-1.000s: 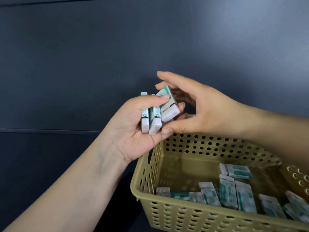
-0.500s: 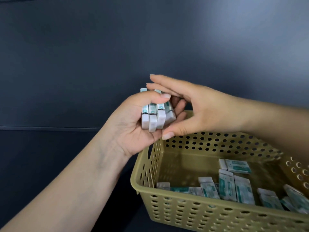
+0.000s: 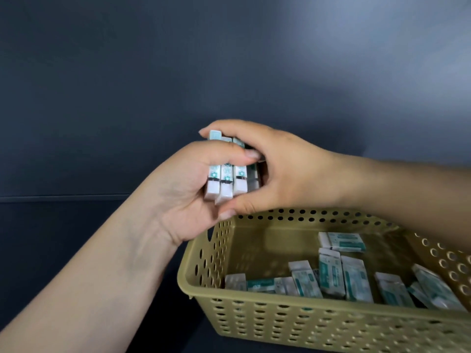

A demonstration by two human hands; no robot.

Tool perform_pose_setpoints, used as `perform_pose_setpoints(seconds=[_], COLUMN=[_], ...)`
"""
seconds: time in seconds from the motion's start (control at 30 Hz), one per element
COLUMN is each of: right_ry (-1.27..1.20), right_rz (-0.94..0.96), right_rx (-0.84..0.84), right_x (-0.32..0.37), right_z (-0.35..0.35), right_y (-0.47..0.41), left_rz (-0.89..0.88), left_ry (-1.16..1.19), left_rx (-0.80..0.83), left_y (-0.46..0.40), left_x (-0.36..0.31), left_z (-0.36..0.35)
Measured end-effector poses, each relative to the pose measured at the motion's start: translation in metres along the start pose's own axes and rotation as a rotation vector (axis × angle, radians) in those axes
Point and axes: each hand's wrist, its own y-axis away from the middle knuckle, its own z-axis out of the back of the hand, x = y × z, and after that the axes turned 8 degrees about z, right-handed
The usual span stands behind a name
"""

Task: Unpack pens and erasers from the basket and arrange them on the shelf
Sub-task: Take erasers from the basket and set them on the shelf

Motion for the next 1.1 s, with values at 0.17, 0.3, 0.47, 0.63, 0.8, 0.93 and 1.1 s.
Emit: perform_pose_setpoints(seconds=[0.17, 0.3, 0.47, 0.63, 0.8, 0.93, 1.1], right_ry=[0.138, 0.109, 0.026, -0.091, -0.159, 0.153, 0.298], right_rz=[0.053, 0.058, -0.027, 0.001, -0.318, -0.627, -0.87], right_rx=[-0.022, -0.073, 0.081, 0.111, -0.014, 0.384, 0.696], right_x=[-0.003, -0.005, -0.004, -0.002, -0.008, -0.018, -0.043], right_z=[-0.001, -0.001, 0.005, 0.017, 0.046, 0.049, 0.018], right_y=[-0.003, 0.001, 0.002, 0.004, 0.017, 0.041, 0.06], left_rz=[-0.002, -0.007, 0.053, 0.059, 0.043, 0.051, 0.061], left_ry=[0.052, 0.061, 0.017, 0.048, 0.167, 0.137, 0.133], left_rx=[0.01, -0.039, 0.027, -0.048, -0.117, -0.15, -0.119], left_y=[-0.001, -0.004, 0.0, -0.001, -0.002, -0.001, 0.0], left_x=[-0.001, -0.001, -0.001, -0.001, -0.003, -0.002, -0.001], left_z=[-0.001, 0.0, 0.001, 0.001, 0.0, -0.002, -0.002])
